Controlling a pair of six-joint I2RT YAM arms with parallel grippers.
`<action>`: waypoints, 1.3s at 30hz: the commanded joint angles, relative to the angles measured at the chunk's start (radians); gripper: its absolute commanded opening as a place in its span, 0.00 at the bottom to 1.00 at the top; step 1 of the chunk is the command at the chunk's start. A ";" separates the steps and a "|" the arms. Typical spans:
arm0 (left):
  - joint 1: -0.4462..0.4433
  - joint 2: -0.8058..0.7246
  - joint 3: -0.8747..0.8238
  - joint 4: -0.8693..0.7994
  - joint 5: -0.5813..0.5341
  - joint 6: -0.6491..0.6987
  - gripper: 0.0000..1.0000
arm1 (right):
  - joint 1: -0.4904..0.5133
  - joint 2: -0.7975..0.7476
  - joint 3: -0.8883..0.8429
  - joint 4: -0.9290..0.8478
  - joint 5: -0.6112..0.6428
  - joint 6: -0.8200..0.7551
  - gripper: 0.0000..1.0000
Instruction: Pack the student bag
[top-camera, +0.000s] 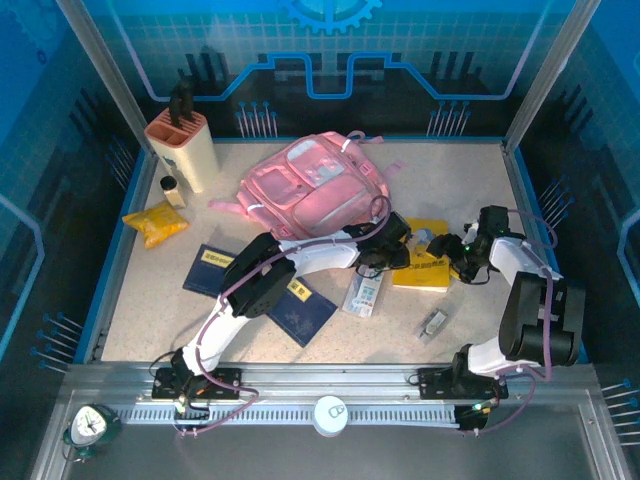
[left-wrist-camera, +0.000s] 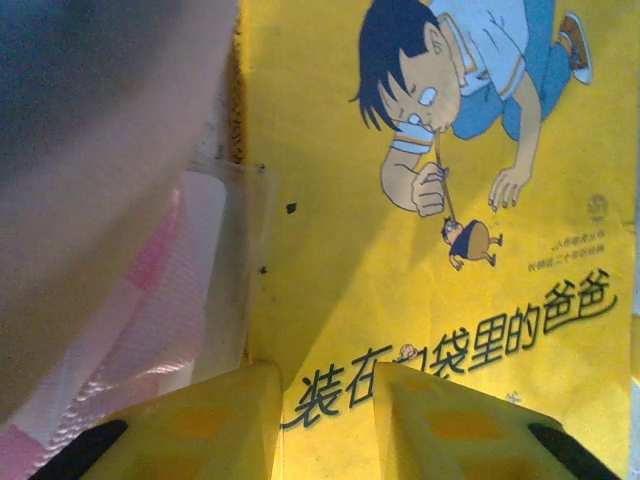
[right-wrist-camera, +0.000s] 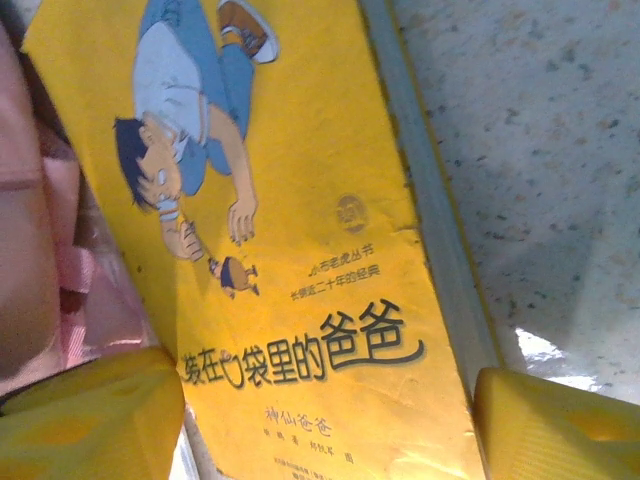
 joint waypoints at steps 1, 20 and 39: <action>0.009 0.036 -0.005 -0.056 -0.036 -0.001 0.31 | 0.011 -0.021 -0.015 -0.046 -0.112 -0.037 0.73; 0.010 0.029 -0.002 -0.048 -0.028 -0.001 0.29 | -0.021 -0.101 -0.031 -0.042 -0.173 -0.060 0.06; 0.155 -0.503 -0.428 0.292 0.182 -0.124 0.66 | 0.019 -0.377 0.107 -0.015 -0.304 0.069 0.00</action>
